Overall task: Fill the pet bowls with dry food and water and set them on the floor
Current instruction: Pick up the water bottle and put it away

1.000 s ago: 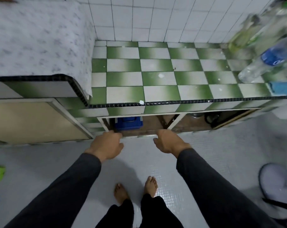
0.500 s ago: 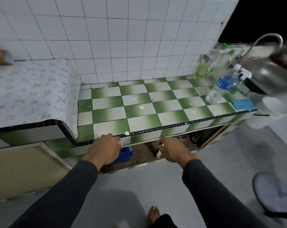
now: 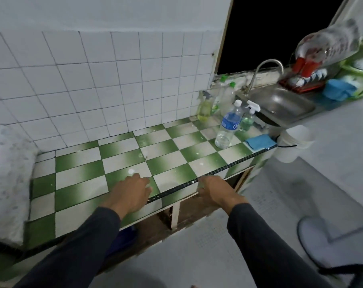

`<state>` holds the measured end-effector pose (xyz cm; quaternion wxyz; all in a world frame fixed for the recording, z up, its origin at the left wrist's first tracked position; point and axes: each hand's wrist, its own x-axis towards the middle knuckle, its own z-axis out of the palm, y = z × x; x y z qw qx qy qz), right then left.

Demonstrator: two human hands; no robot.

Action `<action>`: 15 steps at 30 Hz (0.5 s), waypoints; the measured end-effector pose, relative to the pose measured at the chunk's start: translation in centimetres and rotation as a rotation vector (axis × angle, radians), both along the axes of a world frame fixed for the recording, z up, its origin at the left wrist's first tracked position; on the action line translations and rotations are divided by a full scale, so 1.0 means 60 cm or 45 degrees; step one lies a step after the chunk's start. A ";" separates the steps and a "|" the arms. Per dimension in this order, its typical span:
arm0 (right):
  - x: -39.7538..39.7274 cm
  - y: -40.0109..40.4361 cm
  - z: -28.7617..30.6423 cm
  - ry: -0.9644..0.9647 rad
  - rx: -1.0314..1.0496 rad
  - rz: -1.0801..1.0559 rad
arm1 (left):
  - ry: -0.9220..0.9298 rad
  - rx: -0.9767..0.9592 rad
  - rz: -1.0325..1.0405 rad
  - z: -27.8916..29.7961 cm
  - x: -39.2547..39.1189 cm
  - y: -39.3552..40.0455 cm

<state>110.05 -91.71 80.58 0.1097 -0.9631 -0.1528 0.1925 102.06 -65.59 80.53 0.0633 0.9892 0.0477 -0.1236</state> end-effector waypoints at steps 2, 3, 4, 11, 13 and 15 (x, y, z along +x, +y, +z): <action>0.035 -0.037 0.009 -0.025 -0.002 -0.032 | -0.009 0.011 -0.038 0.005 0.053 -0.037; 0.050 -0.056 0.014 -0.033 -0.001 -0.051 | -0.012 0.003 -0.056 0.007 0.078 -0.055; 0.065 -0.075 0.017 -0.045 0.000 -0.066 | -0.014 -0.014 -0.074 0.008 0.101 -0.074; 0.147 -0.189 0.037 -0.043 -0.004 -0.163 | -0.005 -0.073 -0.177 0.017 0.231 -0.198; 0.170 -0.213 0.040 -0.051 -0.011 -0.179 | -0.002 -0.079 -0.204 0.022 0.262 -0.225; 0.191 -0.229 0.041 -0.051 -0.038 -0.196 | -0.010 -0.081 -0.224 0.024 0.288 -0.245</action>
